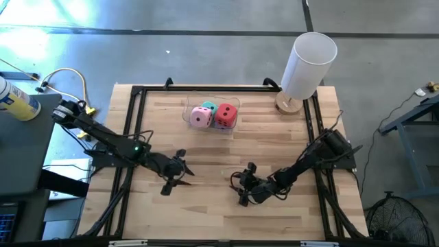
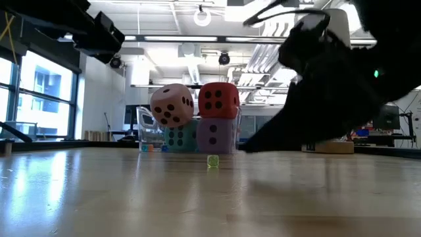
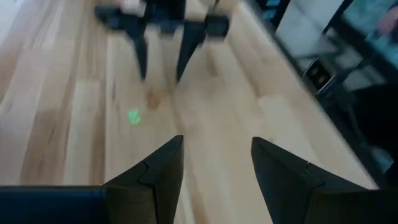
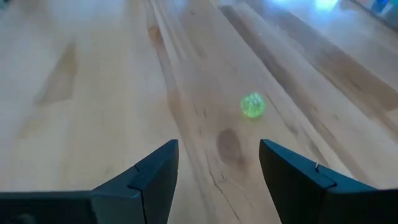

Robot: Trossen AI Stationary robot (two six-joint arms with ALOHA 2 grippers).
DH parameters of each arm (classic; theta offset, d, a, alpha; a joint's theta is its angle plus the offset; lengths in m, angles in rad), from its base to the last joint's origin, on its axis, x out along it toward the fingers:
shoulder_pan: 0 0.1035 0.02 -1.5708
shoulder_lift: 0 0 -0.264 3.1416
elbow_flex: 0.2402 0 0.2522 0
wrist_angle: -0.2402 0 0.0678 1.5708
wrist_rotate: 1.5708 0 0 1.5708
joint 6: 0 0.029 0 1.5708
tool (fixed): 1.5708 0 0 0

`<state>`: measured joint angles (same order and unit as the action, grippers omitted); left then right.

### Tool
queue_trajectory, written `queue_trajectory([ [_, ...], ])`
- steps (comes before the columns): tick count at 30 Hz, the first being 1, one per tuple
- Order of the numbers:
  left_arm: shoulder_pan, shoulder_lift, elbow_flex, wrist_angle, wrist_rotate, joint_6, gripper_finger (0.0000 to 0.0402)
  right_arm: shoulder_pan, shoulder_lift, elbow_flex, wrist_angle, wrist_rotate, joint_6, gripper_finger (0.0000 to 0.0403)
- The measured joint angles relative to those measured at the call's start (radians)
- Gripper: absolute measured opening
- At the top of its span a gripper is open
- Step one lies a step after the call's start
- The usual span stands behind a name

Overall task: Pick & Place Dice
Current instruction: Put the light green dice into the transparent bin

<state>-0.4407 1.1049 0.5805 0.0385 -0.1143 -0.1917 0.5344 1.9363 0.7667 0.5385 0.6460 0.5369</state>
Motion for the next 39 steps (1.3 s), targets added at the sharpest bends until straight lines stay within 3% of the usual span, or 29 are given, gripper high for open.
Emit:
queue_trajectory([
  [9,-0.043,0.006,-0.041,0.136,0.000,-0.034,0.0182,-0.071,0.116,0.002,0.102,0.016,0.038,0.0215],
  [16,-0.090,0.084,-0.042,0.228,0.002,-0.064,0.0182,-0.093,0.222,0.001,0.303,-0.007,-0.158,0.0215],
  [20,-0.091,0.137,-0.042,0.305,-0.001,-0.098,0.0182,-0.115,0.259,0.001,0.377,-0.017,-0.191,0.0215],
  [29,-0.085,0.167,-0.042,0.373,-0.005,-0.094,0.0182,-0.196,0.272,0.004,0.388,-0.149,-0.210,0.0214],
  [33,-0.085,0.167,-0.042,0.384,-0.006,-0.094,0.0182,-0.206,0.270,0.004,0.364,-0.175,-0.224,0.0188],
  [39,-0.101,0.167,-0.042,0.382,0.008,-0.113,0.0182,-0.205,0.268,0.004,0.338,-0.171,-0.226,0.0108],
])
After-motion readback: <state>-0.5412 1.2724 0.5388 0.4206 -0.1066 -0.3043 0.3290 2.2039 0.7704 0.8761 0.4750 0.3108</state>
